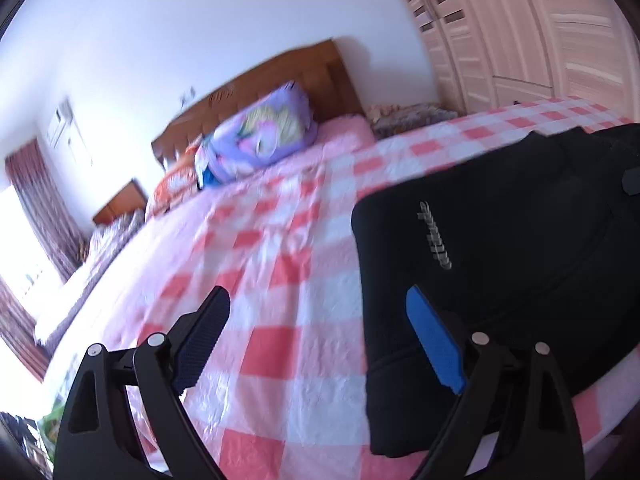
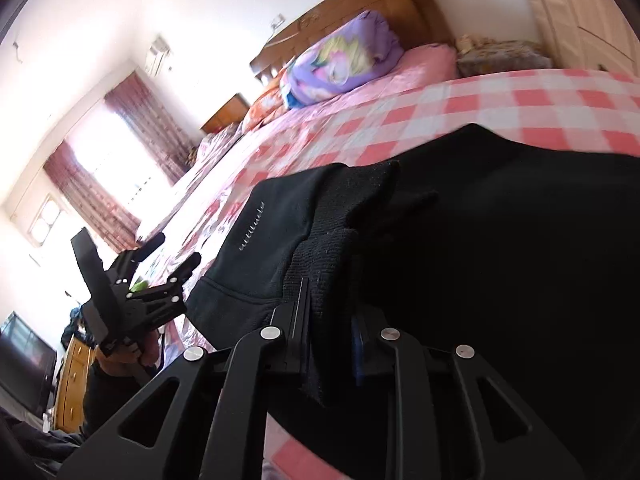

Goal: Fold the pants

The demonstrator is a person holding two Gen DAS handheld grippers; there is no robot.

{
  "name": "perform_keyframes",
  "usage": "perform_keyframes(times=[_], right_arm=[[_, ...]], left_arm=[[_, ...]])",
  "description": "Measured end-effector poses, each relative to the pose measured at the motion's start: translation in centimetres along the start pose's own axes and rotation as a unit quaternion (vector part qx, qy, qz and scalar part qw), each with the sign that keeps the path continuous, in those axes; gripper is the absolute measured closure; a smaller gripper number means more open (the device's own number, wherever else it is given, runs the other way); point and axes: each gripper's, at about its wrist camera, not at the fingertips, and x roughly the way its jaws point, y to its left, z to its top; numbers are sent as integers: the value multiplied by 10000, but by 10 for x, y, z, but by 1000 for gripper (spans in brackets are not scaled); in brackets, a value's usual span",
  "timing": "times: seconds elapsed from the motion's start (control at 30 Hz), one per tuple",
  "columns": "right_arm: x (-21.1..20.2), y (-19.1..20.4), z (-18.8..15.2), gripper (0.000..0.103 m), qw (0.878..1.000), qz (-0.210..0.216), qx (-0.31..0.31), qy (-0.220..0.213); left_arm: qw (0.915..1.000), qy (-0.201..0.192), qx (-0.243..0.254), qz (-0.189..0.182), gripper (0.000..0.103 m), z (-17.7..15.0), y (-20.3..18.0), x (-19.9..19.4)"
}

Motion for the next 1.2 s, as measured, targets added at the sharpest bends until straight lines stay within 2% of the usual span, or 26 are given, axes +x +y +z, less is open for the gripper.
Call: perform_keyframes(times=[0.1, 0.13, 0.2, 0.3, 0.37, 0.43, 0.47, 0.57, 0.6, 0.63, 0.67, 0.7, 0.77, 0.83, 0.87, 0.97, 1.0, 1.03, 1.1, 1.2], right_arm=[[8, -21, -6, 81, 9995, -102, 287, 88], [7, -25, -9, 81, 9994, -107, 306, 71], [4, -26, -9, 81, 9994, -101, 327, 25], [-1, -20, -6, 82, 9997, -192, 171, -43], [3, -23, -6, 81, 9997, -147, 152, 79], [6, -34, -6, 77, 9992, -203, 298, 147], [3, -33, -9, 72, 9991, -149, 354, 158], [-17, -40, -11, 64, 9985, -159, 516, 15], [-25, -40, -10, 55, 9984, -229, 506, -78], [-40, -42, -11, 48, 9980, -306, 508, -228], [-53, -44, -13, 16, 9974, -354, 512, -375], [-73, -47, -17, 4, 9957, -397, 500, -664], [-103, -54, -25, 4, 9933, -560, 521, -872], [-135, -66, -35, 4, 9874, -884, 655, -1135], [-154, -74, -42, 4, 9830, -1039, 772, -1306], [-207, -109, -68, 4, 9615, -1531, 1427, -1779], [-219, -123, -77, 4, 9546, -1655, 1663, -1838], [-225, -133, -83, 4, 9505, -1733, 1831, -1815], [-231, -151, -93, 4, 9451, -1764, 2128, -1744], [-220, -168, -87, 4, 9490, -1627, 2204, -1562]], left_arm=[[9997, -2, 217, -114, 12, 5, -17, -1], [9989, 114, 463, -45, 12, 4, -29, 7], [9973, 274, 675, -130, 12, 0, -45, 18], [9966, 307, 742, -158, 12, 1, -53, 20], [9966, 205, 766, -210, 12, 7, -52, 10], [9969, 52, 760, -193, 12, 18, -52, 0], [9970, -31, 735, -228, 12, 26, -52, -5], [9973, -161, 477, -535, 6, 53, -57, -11], [9969, -146, 353, -681, 2, 64, -61, -9], [9950, -43, 251, -967, 2, 77, -70, -4], [9922, 108, 221, -1221, 2, 86, -81, 4], [9894, 335, 206, -1401, 2, 94, -97, 18], [9866, 739, 157, -1449, 2, 101, -119, 42], [9791, 1142, 159, -1674, 2, 101, -154, 64], [9799, 1191, 308, -1569, 2, 100, -169, 68], [9851, 1173, 629, -1094, 2, 100, -194, 65], [9854, 1185, 645, -1040, 2, 103, -195, 61], [9877, 1014, 586, -1034, 3, 109, -195, 52], [9920, 453, 365, -1119, 2, 121, -191, 22], [9891, 354, 424, -1364, 2, 130, -206, 5]])
